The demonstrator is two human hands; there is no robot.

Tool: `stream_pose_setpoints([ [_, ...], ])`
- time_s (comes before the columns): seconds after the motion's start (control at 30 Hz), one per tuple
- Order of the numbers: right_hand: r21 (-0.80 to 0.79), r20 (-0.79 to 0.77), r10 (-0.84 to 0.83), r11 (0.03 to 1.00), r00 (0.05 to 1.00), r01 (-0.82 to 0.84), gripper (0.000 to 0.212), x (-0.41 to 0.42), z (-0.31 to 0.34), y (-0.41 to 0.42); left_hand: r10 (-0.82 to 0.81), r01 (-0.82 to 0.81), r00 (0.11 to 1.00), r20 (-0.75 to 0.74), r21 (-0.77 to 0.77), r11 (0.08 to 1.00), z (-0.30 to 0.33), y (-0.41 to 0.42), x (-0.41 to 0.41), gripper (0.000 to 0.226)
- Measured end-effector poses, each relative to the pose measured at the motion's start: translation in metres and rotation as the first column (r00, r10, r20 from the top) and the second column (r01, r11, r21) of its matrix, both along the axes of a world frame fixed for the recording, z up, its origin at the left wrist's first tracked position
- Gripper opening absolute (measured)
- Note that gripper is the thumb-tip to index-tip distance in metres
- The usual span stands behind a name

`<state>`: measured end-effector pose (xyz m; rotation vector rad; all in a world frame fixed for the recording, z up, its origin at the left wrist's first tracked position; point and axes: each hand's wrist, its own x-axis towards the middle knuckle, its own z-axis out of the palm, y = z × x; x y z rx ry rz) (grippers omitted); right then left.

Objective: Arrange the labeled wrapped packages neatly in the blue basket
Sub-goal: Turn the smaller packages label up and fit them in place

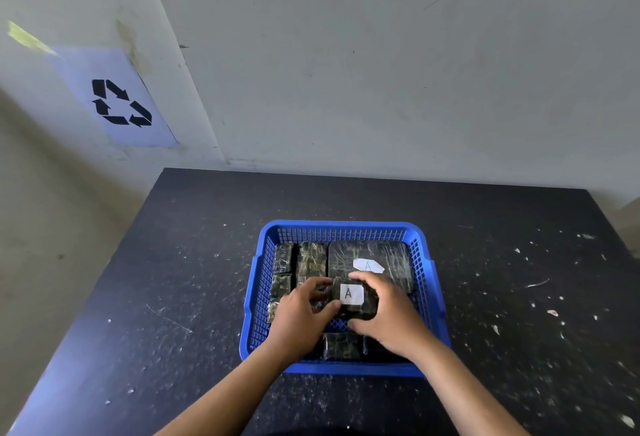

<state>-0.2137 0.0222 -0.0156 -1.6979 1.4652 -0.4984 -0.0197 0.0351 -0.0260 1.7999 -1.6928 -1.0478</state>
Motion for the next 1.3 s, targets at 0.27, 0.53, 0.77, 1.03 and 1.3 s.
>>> stream_pose_setpoints([
  [0.27,-0.098,-0.335,0.110,0.984,0.936,-0.150,0.056,0.015,-0.013,-0.007,-0.192,0.207,0.863,0.467,0.021,0.978,-0.013,0.006,0.013,0.060],
  [0.53,-0.165,-0.605,0.192,0.919,0.772,-0.358,0.063,0.013,-0.023,-0.013,-0.254,0.269,0.808,0.532,0.050,0.962,-0.018,0.008,0.014,0.064],
  [0.77,-0.276,-0.521,0.172,0.893,0.836,-0.356,0.056,0.017,-0.028,0.010,-0.334,0.353,0.776,0.535,0.072,0.933,-0.021,0.011,0.021,0.075],
  [1.03,-0.115,-0.474,0.180,0.958,0.862,-0.264,0.027,0.016,-0.018,0.019,-0.409,0.388,0.724,0.555,0.163,0.907,-0.021,0.013,0.022,0.070],
  [1.3,0.307,-0.557,0.438,0.898,0.706,-0.315,0.038,0.019,-0.008,0.005,-0.407,0.374,0.730,0.548,0.178,0.910,-0.021,0.015,0.021,0.066],
])
